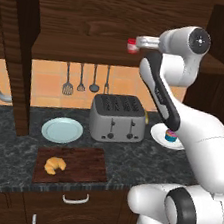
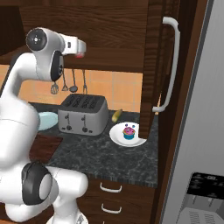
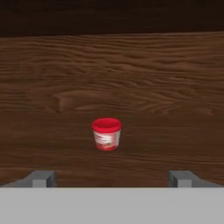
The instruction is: From the different types of pastries on the counter, select a croissant and place it on the cutting board. Then retrieve a jar of jam from the cabinet and place it alongside the croissant on the cutting board.
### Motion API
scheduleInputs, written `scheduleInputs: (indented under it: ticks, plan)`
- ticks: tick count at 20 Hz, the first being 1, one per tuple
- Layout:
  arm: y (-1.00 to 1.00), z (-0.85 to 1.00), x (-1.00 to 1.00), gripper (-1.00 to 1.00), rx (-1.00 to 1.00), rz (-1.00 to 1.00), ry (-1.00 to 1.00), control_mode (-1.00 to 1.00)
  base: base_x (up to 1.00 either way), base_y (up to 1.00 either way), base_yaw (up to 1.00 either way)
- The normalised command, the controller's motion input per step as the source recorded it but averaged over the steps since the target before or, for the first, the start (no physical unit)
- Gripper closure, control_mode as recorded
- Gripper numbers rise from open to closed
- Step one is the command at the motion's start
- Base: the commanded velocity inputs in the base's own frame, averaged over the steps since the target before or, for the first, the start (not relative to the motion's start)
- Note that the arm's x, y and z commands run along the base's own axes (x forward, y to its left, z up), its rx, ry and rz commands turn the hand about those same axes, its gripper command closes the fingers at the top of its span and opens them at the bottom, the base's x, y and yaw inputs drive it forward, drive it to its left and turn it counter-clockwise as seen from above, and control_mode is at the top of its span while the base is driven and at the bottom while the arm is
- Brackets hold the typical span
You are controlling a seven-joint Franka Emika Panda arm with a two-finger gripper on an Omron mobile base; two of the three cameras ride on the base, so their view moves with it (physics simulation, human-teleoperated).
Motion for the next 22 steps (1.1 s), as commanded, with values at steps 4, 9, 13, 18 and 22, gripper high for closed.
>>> scheduleInputs:
  ticks: [4,9,13,18,22]
  plan:
    - [0.02,0.0,0.65,-1.0,0.0,0.01,0.04,-1.0,0.0,0.0,0.0]
    - [0.0,-0.02,0.51,-1.0,0.0,0.03,0.04,-1.0,0.0,0.0,0.0]
    - [0.04,-0.14,0.52,-1.0,0.0,0.02,0.05,-1.0,0.0,0.0,0.0]
    - [0.16,-0.24,0.5,-1.0,-0.01,0.02,0.08,-1.0,0.0,0.0,0.0]
    - [0.14,-0.1,0.44,-1.0,0.0,0.03,0.05,-1.0,0.0,0.0,0.0]
